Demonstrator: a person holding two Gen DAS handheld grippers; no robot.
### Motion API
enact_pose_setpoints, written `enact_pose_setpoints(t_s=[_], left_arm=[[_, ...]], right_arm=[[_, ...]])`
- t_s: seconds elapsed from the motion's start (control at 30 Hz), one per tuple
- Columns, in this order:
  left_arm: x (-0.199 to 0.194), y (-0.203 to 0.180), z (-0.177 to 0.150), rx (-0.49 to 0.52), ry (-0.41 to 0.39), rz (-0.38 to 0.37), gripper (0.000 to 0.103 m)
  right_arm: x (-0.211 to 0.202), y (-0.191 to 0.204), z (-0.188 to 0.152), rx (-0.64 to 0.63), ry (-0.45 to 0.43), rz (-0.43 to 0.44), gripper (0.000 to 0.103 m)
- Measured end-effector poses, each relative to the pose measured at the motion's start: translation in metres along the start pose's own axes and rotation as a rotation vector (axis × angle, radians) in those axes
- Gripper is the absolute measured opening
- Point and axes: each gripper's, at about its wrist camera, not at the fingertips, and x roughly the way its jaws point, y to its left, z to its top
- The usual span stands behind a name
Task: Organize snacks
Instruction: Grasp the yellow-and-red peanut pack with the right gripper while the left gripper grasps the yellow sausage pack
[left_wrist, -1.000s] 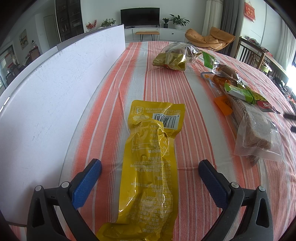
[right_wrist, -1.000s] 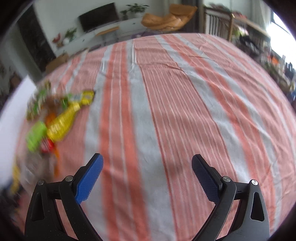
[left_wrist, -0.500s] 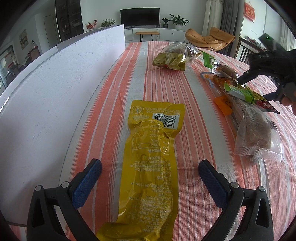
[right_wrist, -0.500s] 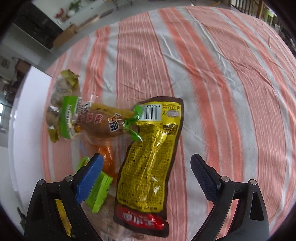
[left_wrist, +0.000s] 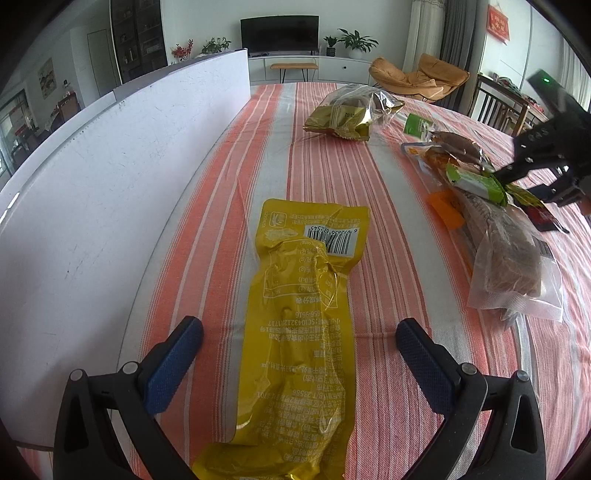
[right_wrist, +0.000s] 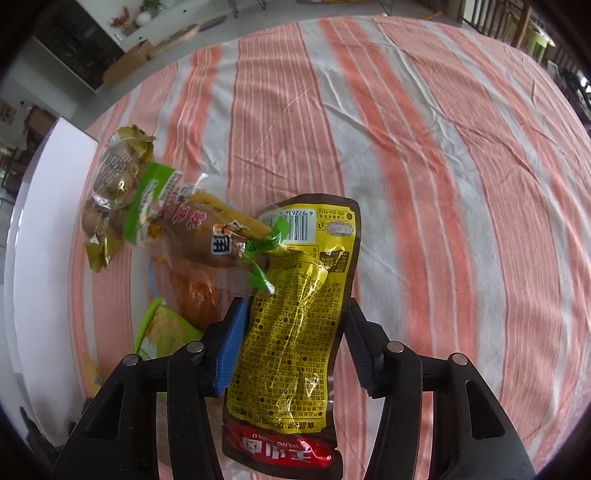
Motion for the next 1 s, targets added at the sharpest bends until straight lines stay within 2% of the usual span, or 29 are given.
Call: enact_pose_setpoints(t_s=[0.3,0.53,0.67,0.7,0.77,0.9,1.0], left_arm=[[0.0,0.0,0.0,0.0,0.0,0.0,0.103],[-0.001,0.0,0.0,0.007,0.0,-0.008,0.103],[-0.004,-0.003,-0.004,0.073,0.026,-0.046,0.103],[-0.006,-0.003,-0.008,0.08,0.032,-0.05,0.103],[-0.009,-0.003,-0.012,0.091,0.047,-0.057,0.103],[-0.014,0.0,-0.02,0.101,0.06,-0.07,0.103],[-0.017,0.008,-0.021,0.064,0.066,-0.089,0.102]], right_arm=[[-0.032,-0.058,-0.037,0.016,-0.037,0.042,0.054],[-0.053,-0.107,-0.097,-0.028,-0.03,0.079,0.054],[-0.059,-0.127,-0.122,-0.018,-0.005,0.133,0.059],[-0.062,-0.131,-0.126,-0.014,-0.014,0.134,0.063],[-0.066,-0.134,-0.129,-0.016,-0.033,0.128,0.07],[-0.063,-0.119,-0.129,-0.08,-0.031,0.057,0.071],[-0.056,-0.097,-0.131,-0.149,-0.031,-0.011,0.075]])
